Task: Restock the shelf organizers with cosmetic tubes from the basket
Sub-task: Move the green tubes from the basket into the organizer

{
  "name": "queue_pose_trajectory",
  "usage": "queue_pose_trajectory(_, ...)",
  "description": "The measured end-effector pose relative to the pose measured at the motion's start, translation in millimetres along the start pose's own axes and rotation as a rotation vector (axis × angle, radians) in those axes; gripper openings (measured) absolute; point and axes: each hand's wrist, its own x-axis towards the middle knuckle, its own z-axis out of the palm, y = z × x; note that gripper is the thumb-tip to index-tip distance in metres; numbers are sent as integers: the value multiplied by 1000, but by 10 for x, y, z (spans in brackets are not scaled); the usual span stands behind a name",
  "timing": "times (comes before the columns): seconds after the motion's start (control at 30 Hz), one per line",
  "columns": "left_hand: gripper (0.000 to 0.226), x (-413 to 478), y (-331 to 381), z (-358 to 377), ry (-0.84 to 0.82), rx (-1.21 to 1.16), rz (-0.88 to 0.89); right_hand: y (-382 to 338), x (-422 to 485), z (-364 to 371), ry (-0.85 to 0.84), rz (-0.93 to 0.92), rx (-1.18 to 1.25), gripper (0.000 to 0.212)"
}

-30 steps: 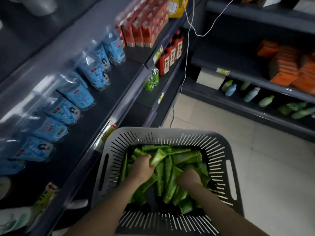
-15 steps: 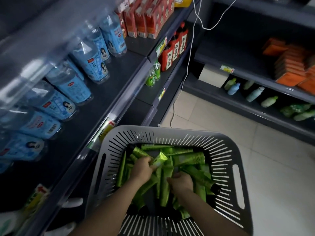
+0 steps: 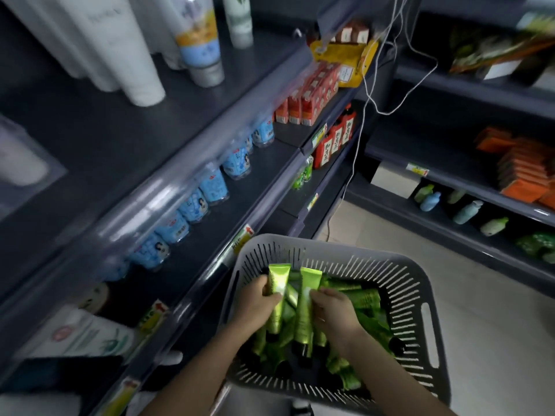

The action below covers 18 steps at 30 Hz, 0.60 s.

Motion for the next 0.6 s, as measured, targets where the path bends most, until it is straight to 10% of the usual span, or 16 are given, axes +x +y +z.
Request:
queue_pose_trajectory(0.17, 63, -502, 250, -477, 115, -156, 165, -393, -513, 312, -118, -165, 1, 24)
queue_pose_trajectory(0.6, 25, -2281, 570, -1957, 528, -58, 529, -945, -2163, 1701, -637, -586, -151, 13)
